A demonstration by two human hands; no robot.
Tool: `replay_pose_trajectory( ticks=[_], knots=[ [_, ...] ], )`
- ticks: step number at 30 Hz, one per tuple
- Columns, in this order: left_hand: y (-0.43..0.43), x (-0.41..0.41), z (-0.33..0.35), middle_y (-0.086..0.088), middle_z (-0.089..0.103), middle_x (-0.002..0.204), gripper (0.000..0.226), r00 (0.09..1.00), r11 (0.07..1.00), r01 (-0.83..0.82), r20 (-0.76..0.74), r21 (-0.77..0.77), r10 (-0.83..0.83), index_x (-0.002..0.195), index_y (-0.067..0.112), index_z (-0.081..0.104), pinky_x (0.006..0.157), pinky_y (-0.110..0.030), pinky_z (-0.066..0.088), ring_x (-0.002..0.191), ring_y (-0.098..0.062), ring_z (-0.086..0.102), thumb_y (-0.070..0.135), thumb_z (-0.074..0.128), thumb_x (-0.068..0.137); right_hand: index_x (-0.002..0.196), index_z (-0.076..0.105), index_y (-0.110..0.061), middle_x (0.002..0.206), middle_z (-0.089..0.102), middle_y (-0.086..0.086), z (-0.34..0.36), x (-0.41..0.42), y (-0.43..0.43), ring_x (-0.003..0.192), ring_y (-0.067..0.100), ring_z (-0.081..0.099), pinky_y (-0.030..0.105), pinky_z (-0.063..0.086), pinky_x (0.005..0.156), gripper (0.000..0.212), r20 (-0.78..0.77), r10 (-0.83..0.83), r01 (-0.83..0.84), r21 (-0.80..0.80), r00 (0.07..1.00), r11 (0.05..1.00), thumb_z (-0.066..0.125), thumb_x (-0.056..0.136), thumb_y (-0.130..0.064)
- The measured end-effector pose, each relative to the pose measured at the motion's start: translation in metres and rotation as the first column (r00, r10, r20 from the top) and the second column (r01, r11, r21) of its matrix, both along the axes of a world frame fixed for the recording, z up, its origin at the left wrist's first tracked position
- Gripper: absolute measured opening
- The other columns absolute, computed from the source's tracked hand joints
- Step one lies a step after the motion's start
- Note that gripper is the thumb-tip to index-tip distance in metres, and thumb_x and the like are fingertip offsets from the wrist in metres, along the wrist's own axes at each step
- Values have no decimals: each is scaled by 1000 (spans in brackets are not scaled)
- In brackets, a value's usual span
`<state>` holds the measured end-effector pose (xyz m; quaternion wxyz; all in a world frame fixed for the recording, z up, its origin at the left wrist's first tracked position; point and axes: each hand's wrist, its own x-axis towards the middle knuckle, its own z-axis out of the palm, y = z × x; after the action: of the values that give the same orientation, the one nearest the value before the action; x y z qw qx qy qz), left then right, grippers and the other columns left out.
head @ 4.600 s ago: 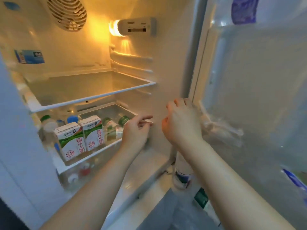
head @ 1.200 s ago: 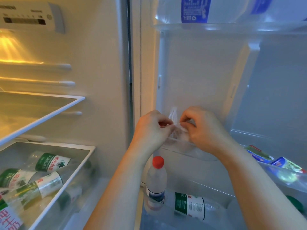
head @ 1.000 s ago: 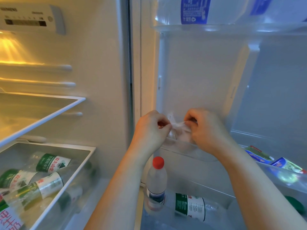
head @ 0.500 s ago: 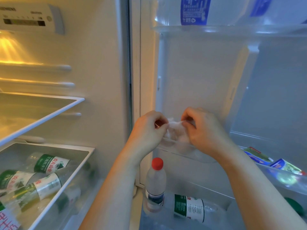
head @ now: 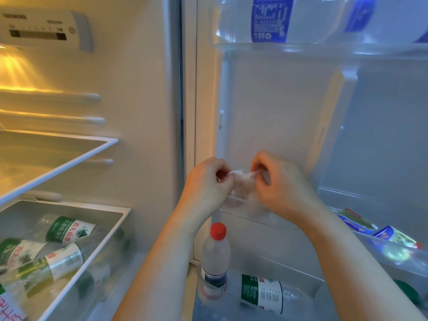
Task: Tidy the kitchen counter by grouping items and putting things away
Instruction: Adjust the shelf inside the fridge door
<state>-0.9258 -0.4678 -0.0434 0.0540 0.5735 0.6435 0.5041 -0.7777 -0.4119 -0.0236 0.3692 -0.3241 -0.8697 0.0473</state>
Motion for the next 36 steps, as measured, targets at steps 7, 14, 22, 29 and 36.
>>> replay_pose_trajectory(
  ticks=[7,14,22,29,36],
  knots=[
    [1,1,0,5,59,71,17,999,1000,-11,33,29,10,71,18,59,62,-14,39,66,-5,51,23,63,86,83,63,-17,79,58,3,0,-1,2,77,20,53,28,38,67,5,18,-3,3,6,1000,1000,62,84,-12],
    [5,8,3,3,56,67,15,991,992,-126,55,8,126,69,16,56,56,-19,37,65,-12,49,19,59,83,80,46,-21,74,56,3,2,0,-3,70,24,50,38,42,62,13,-79,-29,29,-2,996,1000,53,87,-12],
    [7,9,5,5,56,64,21,984,991,-125,136,47,117,73,11,61,57,-16,38,62,-8,49,27,61,88,72,43,-24,73,56,1,-3,0,3,69,20,49,32,37,59,23,-57,-68,70,22,996,997,63,84,-23],
    [6,10,9,6,51,58,18,964,985,-158,227,66,140,64,12,57,55,-21,37,59,-9,46,17,58,82,67,41,-22,67,52,5,-4,0,2,65,24,45,36,37,56,27,-80,-82,87,66,993,994,64,77,-13],
    [10,1,12,-7,65,69,22,895,983,-156,436,100,98,62,11,59,67,-31,47,67,-20,57,17,57,84,62,36,-24,62,39,-6,0,1,-1,63,20,40,31,23,56,43,-101,-47,61,132,994,989,76,67,-9]
  ],
)
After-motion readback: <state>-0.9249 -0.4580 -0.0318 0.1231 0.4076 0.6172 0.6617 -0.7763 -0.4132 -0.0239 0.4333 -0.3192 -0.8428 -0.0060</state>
